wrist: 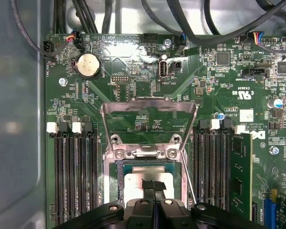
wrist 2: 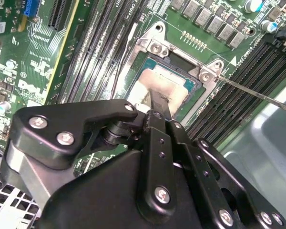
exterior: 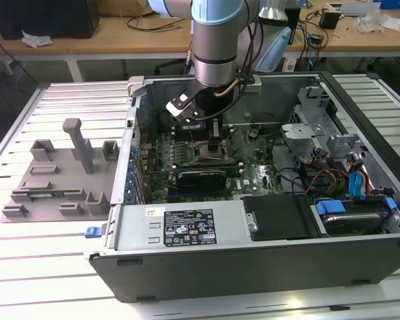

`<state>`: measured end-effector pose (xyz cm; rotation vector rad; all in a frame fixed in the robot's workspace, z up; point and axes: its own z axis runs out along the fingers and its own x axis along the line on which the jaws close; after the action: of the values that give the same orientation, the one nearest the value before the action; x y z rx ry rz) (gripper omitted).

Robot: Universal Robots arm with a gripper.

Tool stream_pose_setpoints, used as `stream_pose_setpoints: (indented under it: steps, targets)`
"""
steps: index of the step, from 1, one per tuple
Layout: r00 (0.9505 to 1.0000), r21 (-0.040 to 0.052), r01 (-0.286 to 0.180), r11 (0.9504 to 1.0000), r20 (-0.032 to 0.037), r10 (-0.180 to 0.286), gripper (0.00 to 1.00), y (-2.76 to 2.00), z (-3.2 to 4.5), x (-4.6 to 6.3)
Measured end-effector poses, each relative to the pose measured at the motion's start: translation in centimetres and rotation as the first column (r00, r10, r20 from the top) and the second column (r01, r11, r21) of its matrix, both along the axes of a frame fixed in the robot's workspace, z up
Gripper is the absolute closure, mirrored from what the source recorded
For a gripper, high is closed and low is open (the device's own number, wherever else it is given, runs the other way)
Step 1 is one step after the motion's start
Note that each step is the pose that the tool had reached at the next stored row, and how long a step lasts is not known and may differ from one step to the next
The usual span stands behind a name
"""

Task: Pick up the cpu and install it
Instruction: 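Place the cpu into insertion slot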

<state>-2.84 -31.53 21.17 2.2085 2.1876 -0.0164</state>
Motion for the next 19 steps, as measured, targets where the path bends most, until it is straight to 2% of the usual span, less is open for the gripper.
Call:
stream_pose_setpoints:
  steps: [8,9,10,11,12,13,16,17,19]
  targets:
    - [1.0,-0.0001,0.0,1.0,-0.0001,0.0,0.89,0.0,0.02,0.0]
    - [1.0,-0.0001,0.0,1.0,-0.0001,0.0,0.76,0.0,0.02,0.0]
    - [1.0,-0.0001,0.0,1.0,-0.0001,0.0,0.7,0.0,0.03,0.0]
    - [1.0,-0.0001,0.0,1.0,0.0,0.0,0.64,0.0,0.03,0.0]
    - [1.0,-0.0001,0.0,1.0,-0.0001,0.0,0.64,0.0,0.03,0.0]
    - [1.0,-0.0001,0.0,1.0,-0.0001,0.0,0.52,0.0,0.03,0.0]
    - [1.0,-0.0001,0.0,1.0,-0.0001,0.0,0.46,0.0,0.04,0.0]
    - [1.0,-0.0001,0.0,1.0,0.0,0.0,0.4,0.0,0.04,0.0]
    - [1.0,-0.0002,0.0,1.0,-0.0002,0.0,0.4,-0.01,-0.17,-0.03]
